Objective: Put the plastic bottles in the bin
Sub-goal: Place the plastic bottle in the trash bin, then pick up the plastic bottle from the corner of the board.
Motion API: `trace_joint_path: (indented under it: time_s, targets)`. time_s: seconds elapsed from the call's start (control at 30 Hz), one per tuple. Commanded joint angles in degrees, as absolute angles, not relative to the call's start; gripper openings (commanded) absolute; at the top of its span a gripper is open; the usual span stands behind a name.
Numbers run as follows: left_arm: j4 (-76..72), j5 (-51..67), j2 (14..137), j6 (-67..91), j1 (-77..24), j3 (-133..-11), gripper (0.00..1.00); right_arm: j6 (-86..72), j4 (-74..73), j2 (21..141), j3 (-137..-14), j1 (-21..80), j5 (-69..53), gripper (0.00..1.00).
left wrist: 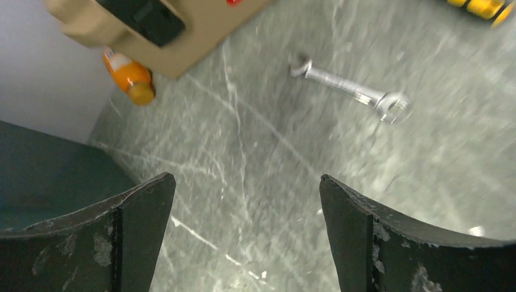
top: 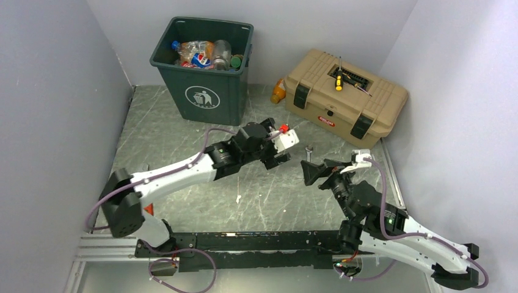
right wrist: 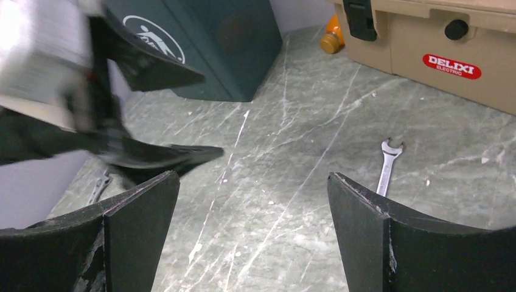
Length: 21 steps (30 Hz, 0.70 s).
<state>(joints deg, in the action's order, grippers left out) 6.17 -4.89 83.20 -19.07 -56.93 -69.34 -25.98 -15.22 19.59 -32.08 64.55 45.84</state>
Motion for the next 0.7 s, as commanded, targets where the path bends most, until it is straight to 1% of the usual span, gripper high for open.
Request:
trace_joint_path:
  time_s: [0.0,0.13,0.23,0.37,0.43,0.67]
  targets:
    - [4.77,-3.47,89.99,-31.0,-53.42,-67.19,0.94,-28.33,-18.23,17.37,-32.43,64.51,47.69,0.95]
    - [1.13,6.25,98.33,-26.06,-46.45,-70.18,0.94,-28.74,-18.92,16.73,-32.37,64.51,46.45,0.95]
    - [0.48,8.67,105.86,-24.66,-44.49,-76.35,0.93,-28.87,-19.16,16.67,-32.19,64.51,45.8,0.95]
    - [0.44,6.0,115.8,-24.24,-43.15,-84.76,0.92,-28.65,-18.86,16.29,-31.8,64.51,45.07,0.95]
    - [-1.99,4.22,119.77,-22.4,-42.1,-88.77,0.92,-28.65,-18.5,16.05,-31.46,64.51,44.4,0.95]
    - [-5.62,-1.72,130.53,-10.82,-38.02,-100.26,0.92,-28.68,-16.99,15.6,-30.15,64.51,43.57,0.95]
